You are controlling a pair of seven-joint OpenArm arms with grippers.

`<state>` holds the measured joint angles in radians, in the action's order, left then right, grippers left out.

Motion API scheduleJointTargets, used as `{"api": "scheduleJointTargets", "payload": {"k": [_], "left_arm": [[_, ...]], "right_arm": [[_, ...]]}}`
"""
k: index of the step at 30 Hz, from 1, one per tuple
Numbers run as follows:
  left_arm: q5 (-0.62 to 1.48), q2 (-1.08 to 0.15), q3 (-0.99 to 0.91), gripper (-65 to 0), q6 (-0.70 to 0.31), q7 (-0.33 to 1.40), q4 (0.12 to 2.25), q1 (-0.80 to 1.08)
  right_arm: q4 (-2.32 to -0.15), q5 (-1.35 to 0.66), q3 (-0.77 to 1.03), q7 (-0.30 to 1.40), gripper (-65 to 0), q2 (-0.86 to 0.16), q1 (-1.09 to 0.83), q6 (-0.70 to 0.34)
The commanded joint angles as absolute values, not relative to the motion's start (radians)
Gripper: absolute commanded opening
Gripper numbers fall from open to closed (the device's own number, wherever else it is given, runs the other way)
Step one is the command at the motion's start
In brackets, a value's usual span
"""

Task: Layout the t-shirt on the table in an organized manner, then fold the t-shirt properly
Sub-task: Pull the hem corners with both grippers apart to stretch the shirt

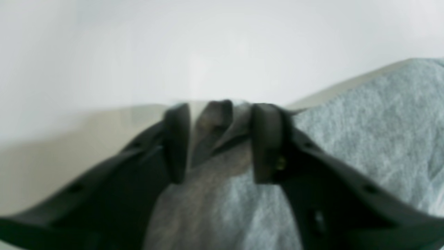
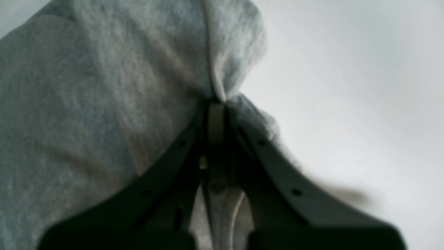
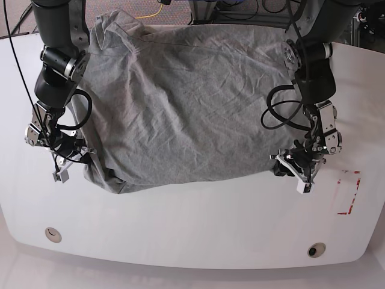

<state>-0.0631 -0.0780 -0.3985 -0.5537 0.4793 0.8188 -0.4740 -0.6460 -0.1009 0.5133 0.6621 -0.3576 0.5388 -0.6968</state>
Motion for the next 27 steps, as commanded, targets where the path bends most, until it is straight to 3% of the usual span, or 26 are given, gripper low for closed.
{"api": "scheduleJointTargets", "payload": {"k": [1, 7, 13, 21, 27], "left_arm": [[-0.050, -0.085, -0.395, -47.6, -0.556, 0.466, 0.805, -0.518], [-0.053, -0.085, -0.395, -53.2, -0.558, 0.466, 0.763, -0.542], [-0.053, -0.085, -0.395, -65.0, -0.556, 0.466, 0.763, -0.544], [-0.047, -0.088, -0.403, -65.0, -0.556, 0.466, 0.776, -0.556], [-0.047, -0.088, -0.426, -65.0, -0.559, 0.470, 0.911, -0.550]], "right_arm": [[-0.661, -0.099, 0.515, 0.667, -64.7, -0.375, 0.559, -0.698], [-0.661, -0.099, 0.515, 0.667, -64.7, -0.375, 0.559, -0.698], [-0.661, -0.099, 0.515, 0.667, -64.7, -0.375, 0.559, -0.698], [-0.661, -0.099, 0.515, 0.667, -64.7, -0.377, 0.559, -0.698], [-0.661, -0.099, 0.515, 0.667, -64.7, -0.387, 0.558, -0.698]]}}
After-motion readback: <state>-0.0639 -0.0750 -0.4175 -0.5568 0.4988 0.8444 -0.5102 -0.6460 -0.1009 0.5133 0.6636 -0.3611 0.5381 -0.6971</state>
